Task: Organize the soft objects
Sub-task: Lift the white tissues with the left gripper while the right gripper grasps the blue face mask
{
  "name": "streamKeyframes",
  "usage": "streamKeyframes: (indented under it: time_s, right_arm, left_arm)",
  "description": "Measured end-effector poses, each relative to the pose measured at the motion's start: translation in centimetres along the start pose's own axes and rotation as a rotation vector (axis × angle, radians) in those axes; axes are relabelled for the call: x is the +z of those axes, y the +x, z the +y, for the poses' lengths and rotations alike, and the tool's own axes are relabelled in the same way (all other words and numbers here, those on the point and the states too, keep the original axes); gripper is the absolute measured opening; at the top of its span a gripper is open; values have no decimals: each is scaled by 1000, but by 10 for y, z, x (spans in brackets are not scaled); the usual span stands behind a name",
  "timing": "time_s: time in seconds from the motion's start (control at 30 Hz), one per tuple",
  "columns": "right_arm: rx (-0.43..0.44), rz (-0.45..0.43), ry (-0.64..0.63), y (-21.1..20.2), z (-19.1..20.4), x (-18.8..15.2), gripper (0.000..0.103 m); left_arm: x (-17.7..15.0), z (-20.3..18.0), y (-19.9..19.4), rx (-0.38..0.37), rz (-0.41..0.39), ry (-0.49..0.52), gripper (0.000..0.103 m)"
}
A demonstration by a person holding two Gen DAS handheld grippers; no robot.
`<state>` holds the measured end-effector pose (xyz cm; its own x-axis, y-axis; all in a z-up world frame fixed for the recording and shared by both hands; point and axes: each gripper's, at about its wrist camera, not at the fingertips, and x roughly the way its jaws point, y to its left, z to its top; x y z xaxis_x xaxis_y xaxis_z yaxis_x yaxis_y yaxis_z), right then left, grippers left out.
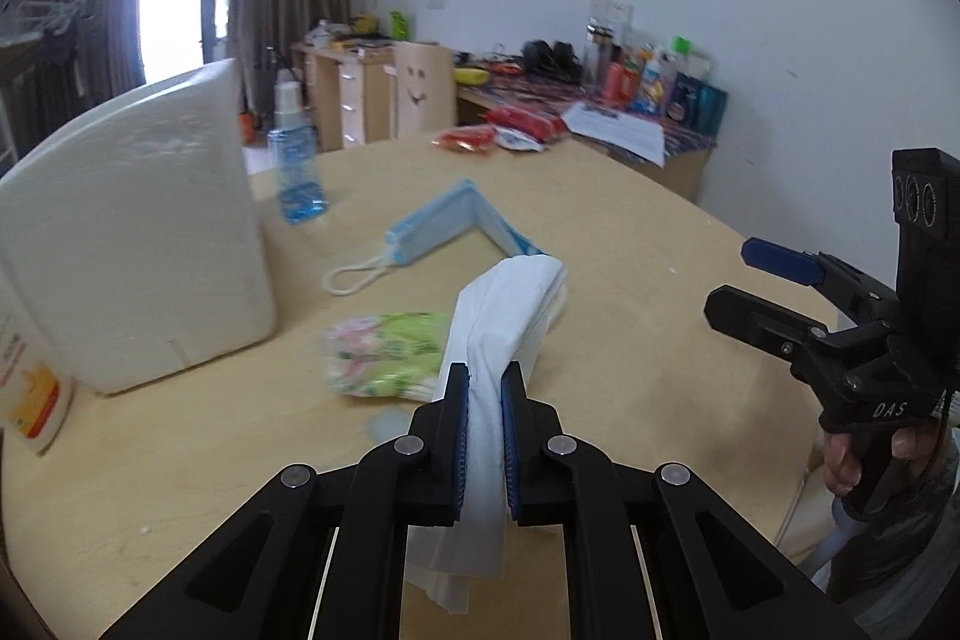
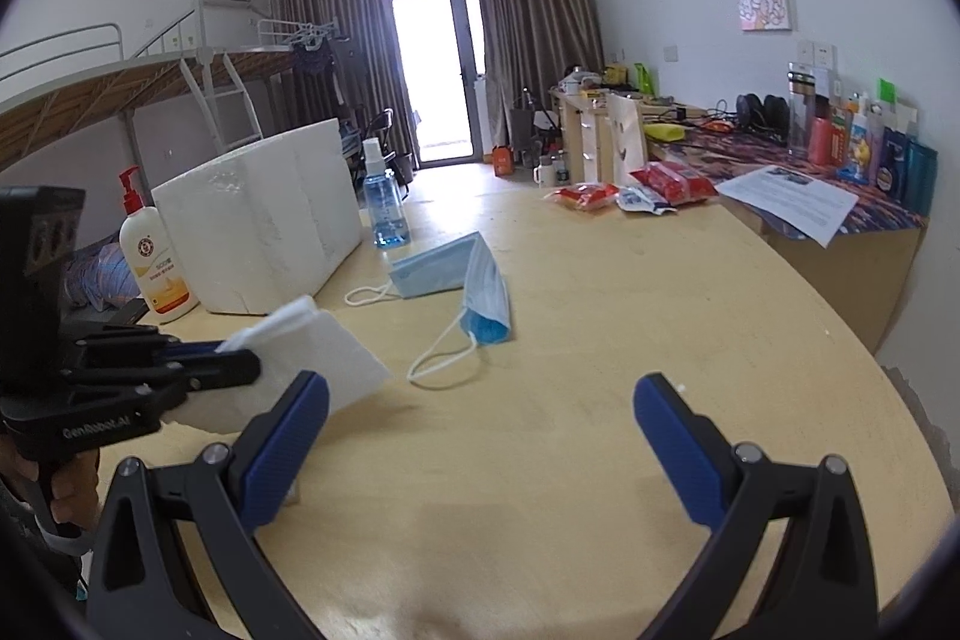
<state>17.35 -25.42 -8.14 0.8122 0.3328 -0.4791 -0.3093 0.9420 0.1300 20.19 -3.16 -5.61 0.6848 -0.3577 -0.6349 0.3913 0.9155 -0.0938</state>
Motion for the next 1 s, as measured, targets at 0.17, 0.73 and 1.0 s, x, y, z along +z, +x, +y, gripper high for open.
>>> streamKeyframes:
  time_s: [0.17,0.73,1.0]
  right_arm:
    - [8,14,-30,10,12,11,103]
    - [-5,154,-123,66,42,44,103]
    - [-18,227,-188,98,52,53,101]
  left_arm:
    - [-6,19,-10,53,-11,-43,11]
    - [-18,78,-27,158,-57,-161,11]
    - [-22,91,-28,149,-39,-194,11]
